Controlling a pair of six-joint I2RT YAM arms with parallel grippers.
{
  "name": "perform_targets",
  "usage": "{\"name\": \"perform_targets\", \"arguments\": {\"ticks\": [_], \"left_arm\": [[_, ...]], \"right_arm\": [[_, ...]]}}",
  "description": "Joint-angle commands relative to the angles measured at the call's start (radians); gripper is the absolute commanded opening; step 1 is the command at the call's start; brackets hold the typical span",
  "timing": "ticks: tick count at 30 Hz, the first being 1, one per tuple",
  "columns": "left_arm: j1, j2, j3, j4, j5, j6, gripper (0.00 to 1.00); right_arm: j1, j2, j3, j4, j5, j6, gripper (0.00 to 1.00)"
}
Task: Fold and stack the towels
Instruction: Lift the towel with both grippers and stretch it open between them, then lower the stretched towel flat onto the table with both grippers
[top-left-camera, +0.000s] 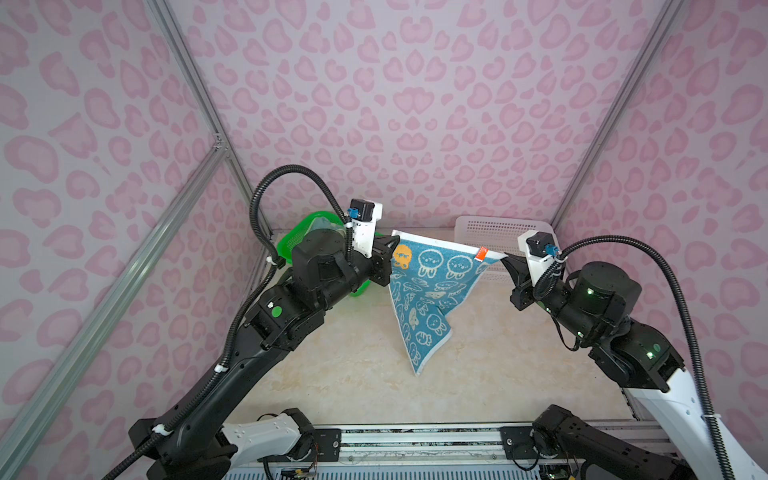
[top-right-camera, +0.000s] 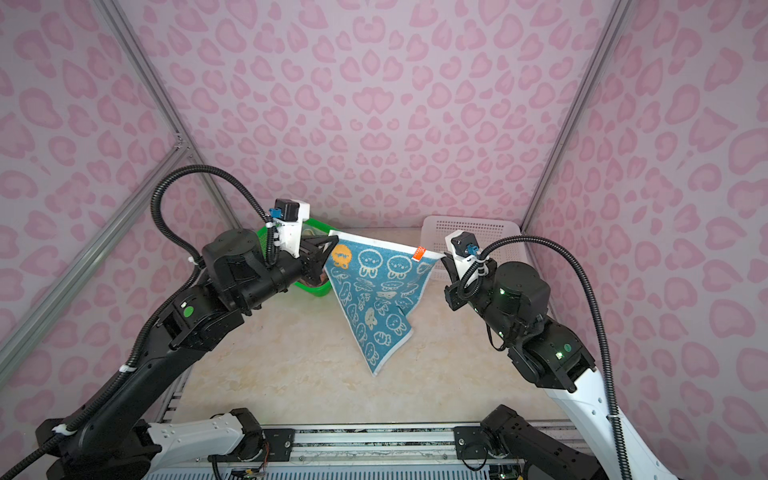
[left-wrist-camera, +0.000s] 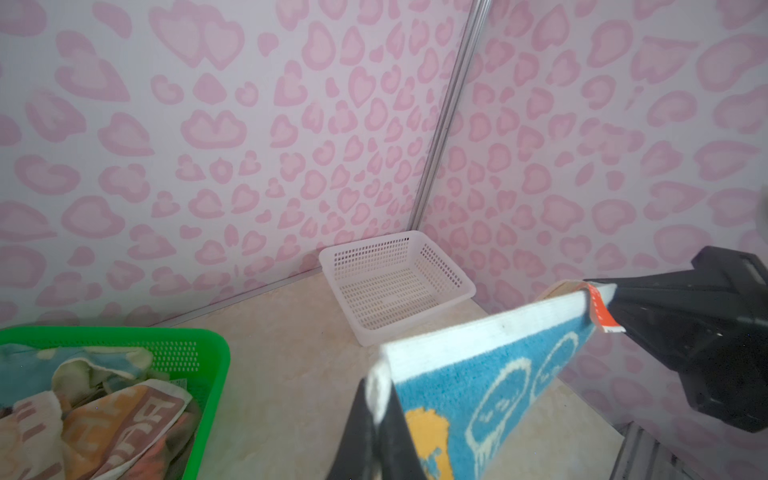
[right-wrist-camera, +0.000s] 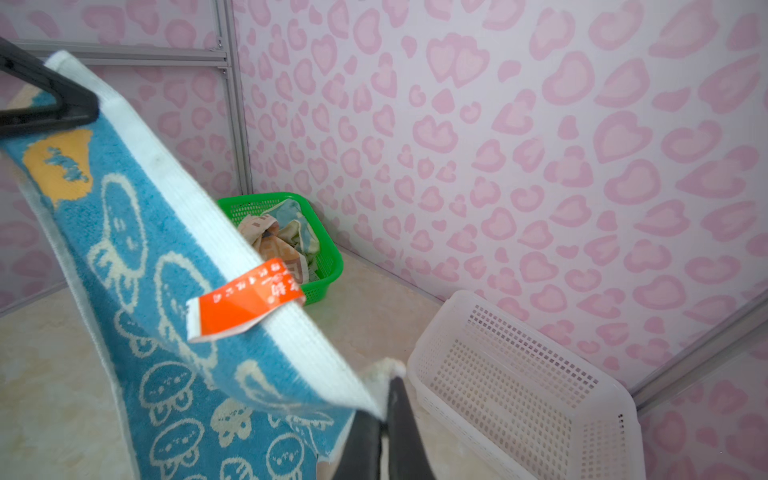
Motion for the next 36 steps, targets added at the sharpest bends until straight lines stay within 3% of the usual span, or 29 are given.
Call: {"name": "perform_targets", "arguments": {"ticks": [1, 5, 10, 15, 20, 24, 28, 36], "left_arm": [[0.0, -0.048, -0.006, 0.001, 0.06, -0.042, 0.02], [-0.001, -0.095, -0.006, 0.036, 0.09, -0.077, 0.02], [0.001, -0.129, -0.02, 0.081, 0.082, -0.104, 0.02], [0.0, -0.117, -0.063, 0.087, -0.018, -0.098, 0.02], [0.003, -0.016, -0.07, 0.083, -0.119, -0.075, 0.02], [0.016, 0.126, -0.064, 0.114, -0.206, -0.031, 0.02], [0.067, 0.293, -0.047, 0.171, -0.224, -0.017, 0.02], [0.126, 0.51, -0.127, 0.396, -0.317, 0.044, 0.02]], "right_arm": [[0.054, -0.009, 0.057, -0.079, 0.05, -0.014, 0.0], [0.132, 0.0, 0.148, -0.106, 0.068, -0.019, 0.0], [0.153, 0.017, 0.226, -0.116, 0.083, -0.016, 0.0], [0.152, 0.041, 0.215, -0.134, 0.17, -0.031, 0.0], [0.108, 0.085, 0.146, -0.128, 0.275, -0.062, 0.0], [-0.041, 0.123, 0.076, -0.083, 0.176, -0.051, 0.0], [-0.171, 0.165, -0.023, 0.005, 0.051, -0.026, 0.0], [-0.238, 0.254, -0.294, 0.233, -0.034, 0.025, 0.0]]}}
